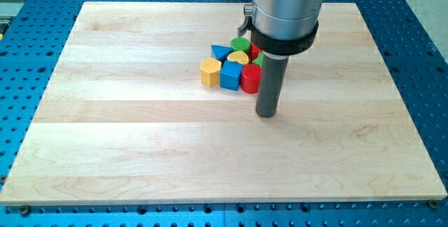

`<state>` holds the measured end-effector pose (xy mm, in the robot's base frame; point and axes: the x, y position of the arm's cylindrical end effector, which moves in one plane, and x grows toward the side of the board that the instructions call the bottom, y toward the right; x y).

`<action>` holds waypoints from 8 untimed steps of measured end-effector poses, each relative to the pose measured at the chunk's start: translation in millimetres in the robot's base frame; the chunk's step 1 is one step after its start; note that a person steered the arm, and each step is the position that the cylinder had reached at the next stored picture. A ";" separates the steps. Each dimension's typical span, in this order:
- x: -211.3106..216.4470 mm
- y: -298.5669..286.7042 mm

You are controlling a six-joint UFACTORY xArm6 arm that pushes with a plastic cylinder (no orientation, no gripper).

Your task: Separate the yellow blocks from the other blocks

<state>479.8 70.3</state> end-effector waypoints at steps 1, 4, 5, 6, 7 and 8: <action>-0.2 0.0; 8.8 -75.7; 20.6 -45.9; 20.6 -16.6; 20.6 -2.3; 13.4 24.4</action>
<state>493.2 94.7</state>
